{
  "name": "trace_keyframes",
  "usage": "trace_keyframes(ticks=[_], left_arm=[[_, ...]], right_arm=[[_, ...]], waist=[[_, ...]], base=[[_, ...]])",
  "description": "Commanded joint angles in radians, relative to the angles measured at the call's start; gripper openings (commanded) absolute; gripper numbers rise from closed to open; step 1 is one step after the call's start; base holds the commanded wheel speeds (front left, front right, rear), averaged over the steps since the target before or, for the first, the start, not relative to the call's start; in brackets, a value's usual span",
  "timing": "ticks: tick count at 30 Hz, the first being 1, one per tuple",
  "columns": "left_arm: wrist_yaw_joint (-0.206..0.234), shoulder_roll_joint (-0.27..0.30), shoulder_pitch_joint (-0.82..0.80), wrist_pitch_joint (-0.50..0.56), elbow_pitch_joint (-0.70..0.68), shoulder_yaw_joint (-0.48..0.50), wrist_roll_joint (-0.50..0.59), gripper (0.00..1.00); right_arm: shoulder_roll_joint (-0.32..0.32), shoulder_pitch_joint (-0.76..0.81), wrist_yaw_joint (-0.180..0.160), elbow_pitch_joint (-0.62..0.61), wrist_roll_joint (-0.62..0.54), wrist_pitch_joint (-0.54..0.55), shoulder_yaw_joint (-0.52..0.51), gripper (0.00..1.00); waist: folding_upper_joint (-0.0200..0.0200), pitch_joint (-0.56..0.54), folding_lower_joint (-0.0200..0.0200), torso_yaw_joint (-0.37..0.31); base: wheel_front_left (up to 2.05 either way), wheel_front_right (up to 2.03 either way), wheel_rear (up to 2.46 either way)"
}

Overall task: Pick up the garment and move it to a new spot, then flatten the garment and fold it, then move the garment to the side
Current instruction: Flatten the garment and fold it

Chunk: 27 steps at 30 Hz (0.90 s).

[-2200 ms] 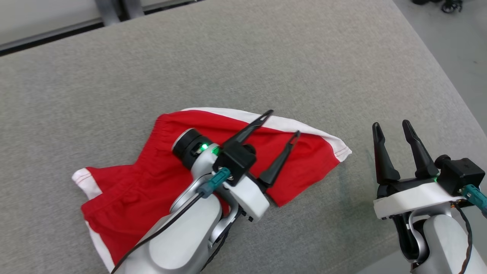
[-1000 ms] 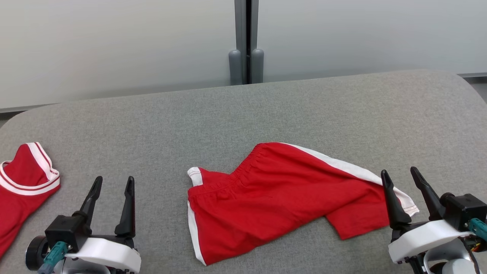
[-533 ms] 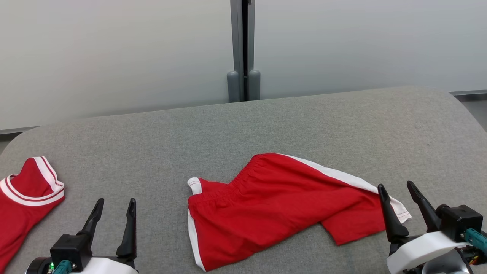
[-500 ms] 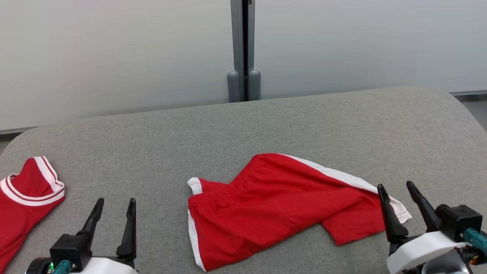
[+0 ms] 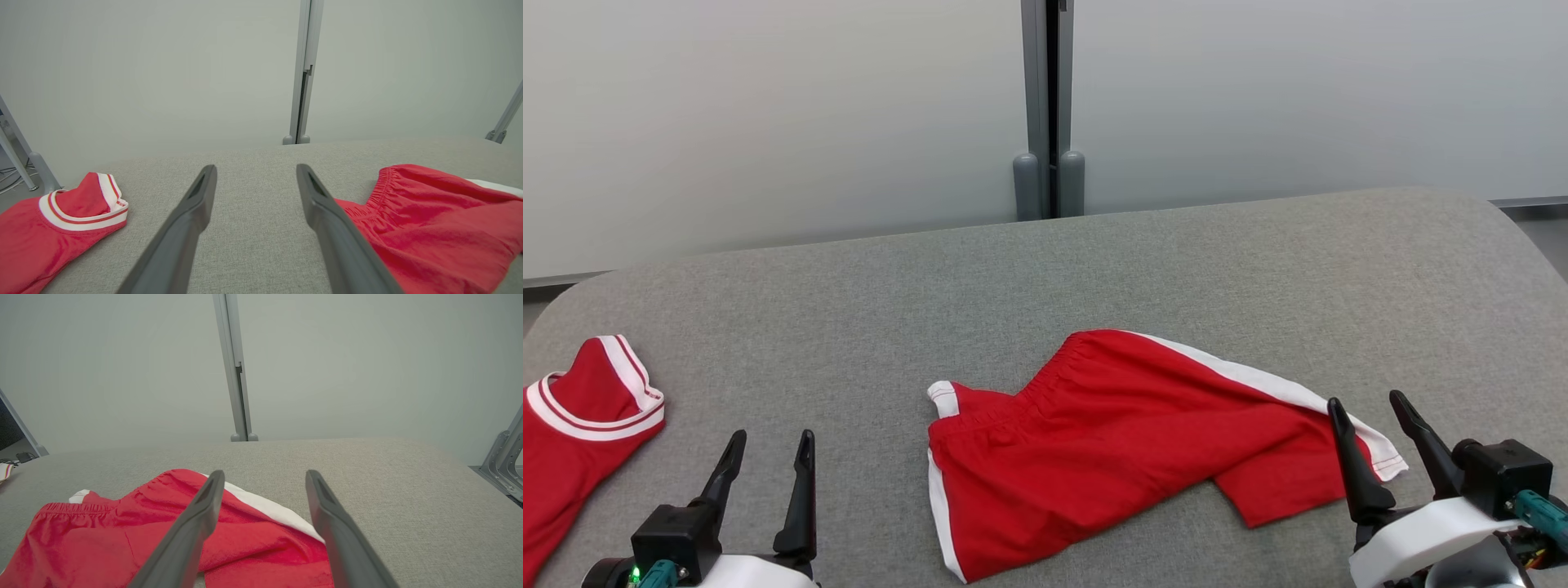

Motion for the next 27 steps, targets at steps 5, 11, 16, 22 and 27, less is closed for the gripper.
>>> trace_keyframes(ticks=[5,11,16,22,27], left_arm=[[0.008,0.006,-0.006,0.001,0.000,0.000,-0.007,1.00],[-0.007,-0.002,-0.039,0.018,0.001,-0.027,0.000,1.00],[-0.059,-0.038,-0.156,0.076,0.015,-0.108,0.016,1.00],[-0.157,-0.131,-0.385,0.161,0.124,-0.227,0.032,1.00],[-0.229,-0.203,-0.547,0.208,0.307,-0.285,0.025,1.00]], right_arm=[[-0.005,0.006,0.000,0.001,0.008,0.004,0.002,1.00],[-0.009,0.000,0.000,0.001,0.011,0.008,0.005,1.00],[-0.016,-0.027,0.000,-0.017,0.015,0.014,0.013,1.00],[-0.031,-0.077,0.000,-0.032,0.028,0.005,0.026,1.00],[-0.032,-0.122,0.000,-0.014,0.045,-0.016,0.055,1.00]], waist=[[0.0000,0.002,0.0000,-0.001],[0.0000,0.015,0.0000,0.003],[0.0000,0.065,0.0000,-0.002],[0.0000,0.171,0.0000,-0.039],[0.0000,0.238,0.0000,-0.093]], base=[[0.00,0.00,0.00],[0.00,0.00,0.00],[0.00,0.00,0.00],[0.00,0.00,0.00],[0.00,0.00,0.00]])
